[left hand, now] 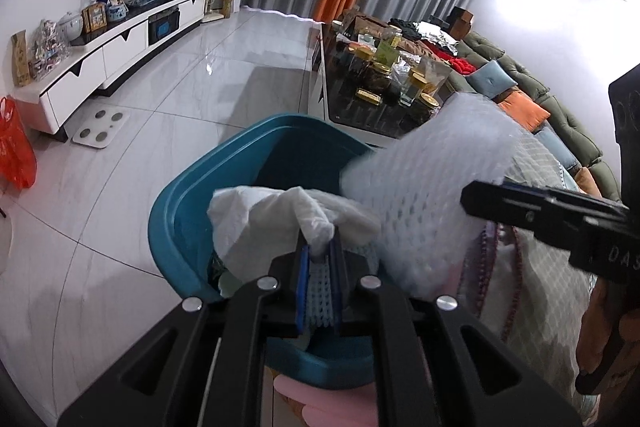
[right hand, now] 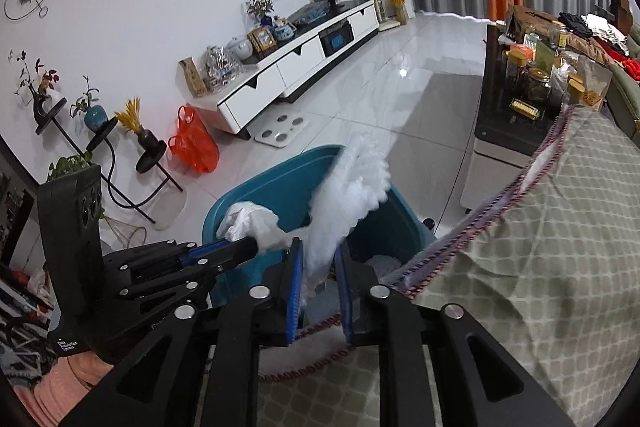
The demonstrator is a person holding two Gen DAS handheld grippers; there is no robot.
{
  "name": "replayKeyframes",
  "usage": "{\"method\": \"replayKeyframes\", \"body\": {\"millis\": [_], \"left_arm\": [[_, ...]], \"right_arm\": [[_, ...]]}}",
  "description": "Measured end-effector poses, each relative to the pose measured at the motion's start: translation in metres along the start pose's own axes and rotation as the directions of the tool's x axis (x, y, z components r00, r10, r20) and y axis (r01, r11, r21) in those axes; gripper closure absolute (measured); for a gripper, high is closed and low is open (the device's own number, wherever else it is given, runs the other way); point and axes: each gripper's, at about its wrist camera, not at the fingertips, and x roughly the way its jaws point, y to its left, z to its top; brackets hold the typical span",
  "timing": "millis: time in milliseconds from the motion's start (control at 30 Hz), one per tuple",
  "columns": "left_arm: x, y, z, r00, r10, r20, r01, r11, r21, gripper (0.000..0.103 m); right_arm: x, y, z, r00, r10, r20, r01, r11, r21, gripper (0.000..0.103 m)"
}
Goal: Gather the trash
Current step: 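Carry tissue and foam mesh to the teal bin and open both tools, then bring both tools back over the table toward the orange peels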
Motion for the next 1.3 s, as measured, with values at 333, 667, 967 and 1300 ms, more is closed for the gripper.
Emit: {"method": "replayKeyframes", "body": {"millis": [333, 667, 967, 1300], "left_arm": [[0.009, 0.003, 0.002, 1.0, 0.008, 0.0, -0.008, 1.0, -0.015, 0.07], [-0.032, -0.013, -0.007, 0.996, -0.007, 0.092, 0.005, 1.0, 0.021, 0.062], [-0.075, -0.071, -0.028, 0.978, -0.151, 0.143, 0.129, 0.98, 0.151, 0.055], [-0.079, -0.178, -0.072, 0.924, -0.382, 0.029, 0.349, 0.871, 0.346, 0.052]], "right_arm": [[-0.001, -0.005, -0.002, 1.0, 0.029, 0.001, -0.029, 0.999, 0.033, 0.072], [-0.045, -0.012, -0.021, 0.995, 0.077, 0.07, -0.08, 0.996, 0.039, 0.069], [-0.111, -0.029, -0.06, 0.982, 0.066, 0.176, -0.076, 0.996, 0.053, 0.066], [-0.203, -0.077, -0.129, 0.956, -0.074, 0.282, 0.019, 0.981, 0.192, 0.061]]}}
